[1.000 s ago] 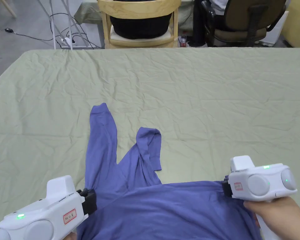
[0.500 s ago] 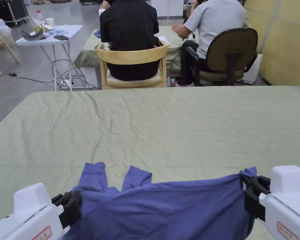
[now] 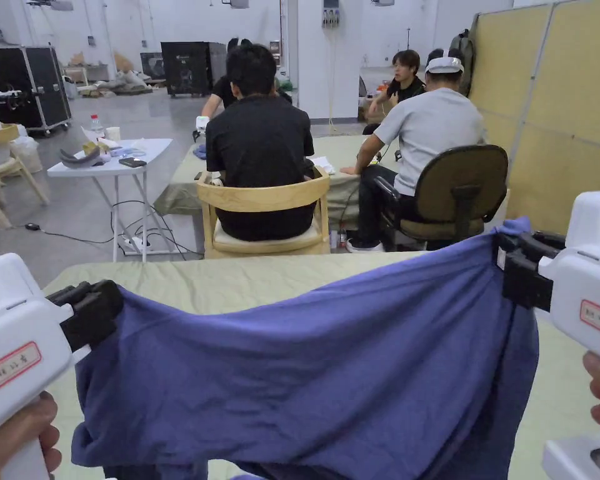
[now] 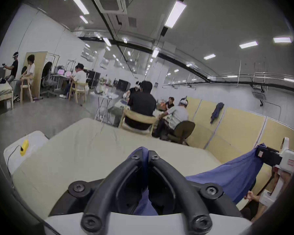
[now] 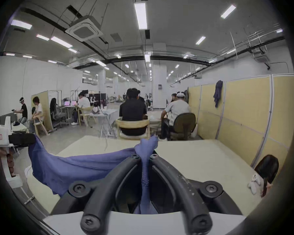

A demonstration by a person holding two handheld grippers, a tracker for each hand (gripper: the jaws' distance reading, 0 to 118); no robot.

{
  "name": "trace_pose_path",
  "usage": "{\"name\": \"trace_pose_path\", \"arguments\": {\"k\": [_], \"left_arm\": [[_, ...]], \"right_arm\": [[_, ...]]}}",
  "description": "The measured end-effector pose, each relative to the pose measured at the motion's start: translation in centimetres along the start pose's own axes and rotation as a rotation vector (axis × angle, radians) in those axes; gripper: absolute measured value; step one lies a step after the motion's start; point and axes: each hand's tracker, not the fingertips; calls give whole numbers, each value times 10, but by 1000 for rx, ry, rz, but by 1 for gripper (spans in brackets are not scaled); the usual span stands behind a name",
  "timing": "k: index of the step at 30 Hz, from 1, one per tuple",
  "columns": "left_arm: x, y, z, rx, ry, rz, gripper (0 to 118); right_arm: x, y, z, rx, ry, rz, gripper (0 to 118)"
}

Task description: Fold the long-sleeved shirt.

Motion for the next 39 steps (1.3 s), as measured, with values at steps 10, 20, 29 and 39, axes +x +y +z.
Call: {"name": "trace_pose_path", "arguments": {"k": [10,20,29,39], "left_arm": [[20,97,-99,58,-82,-20,4],[-23,103,-242,-22,-80,93,3],[-83,-15,-347,-210,23,106,3],[-128,-177,-369,-501,142,63,3]], "right_arm": [[13,106,-124,-23,-58,-22,7],[11,115,-257,-94,-95,-14,7],[7,-34,-375,-306,-28,34,7],[5,-233,-398,-630,9,86,7]]}}
